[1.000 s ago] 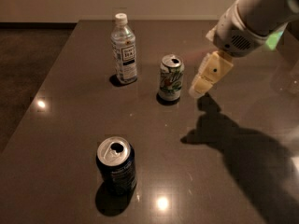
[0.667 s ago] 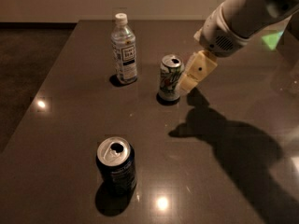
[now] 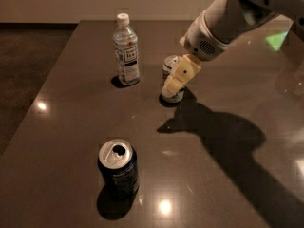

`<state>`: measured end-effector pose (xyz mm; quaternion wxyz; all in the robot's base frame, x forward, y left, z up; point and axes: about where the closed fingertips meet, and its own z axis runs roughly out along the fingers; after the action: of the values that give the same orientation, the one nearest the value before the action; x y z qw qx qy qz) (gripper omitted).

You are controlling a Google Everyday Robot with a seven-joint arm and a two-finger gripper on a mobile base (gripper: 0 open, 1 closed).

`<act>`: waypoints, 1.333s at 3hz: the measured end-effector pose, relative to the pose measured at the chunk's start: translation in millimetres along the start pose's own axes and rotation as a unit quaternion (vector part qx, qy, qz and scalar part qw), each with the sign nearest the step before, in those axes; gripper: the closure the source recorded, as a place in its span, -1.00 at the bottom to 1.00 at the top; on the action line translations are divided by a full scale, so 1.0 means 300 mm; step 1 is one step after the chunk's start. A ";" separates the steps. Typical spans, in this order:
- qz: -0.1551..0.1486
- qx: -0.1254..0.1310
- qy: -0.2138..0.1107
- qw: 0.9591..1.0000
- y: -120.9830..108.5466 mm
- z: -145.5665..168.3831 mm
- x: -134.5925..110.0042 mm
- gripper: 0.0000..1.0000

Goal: Pick 7up can

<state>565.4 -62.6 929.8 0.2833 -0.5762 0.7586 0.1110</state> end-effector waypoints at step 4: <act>-0.012 -0.045 -0.020 0.999 0.000 0.041 -0.021 0.40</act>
Offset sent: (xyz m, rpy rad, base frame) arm 0.0145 0.0050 -0.0243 0.0322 0.0494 0.0540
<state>570.2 -51.5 923.3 0.2731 -0.5950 0.7402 0.1534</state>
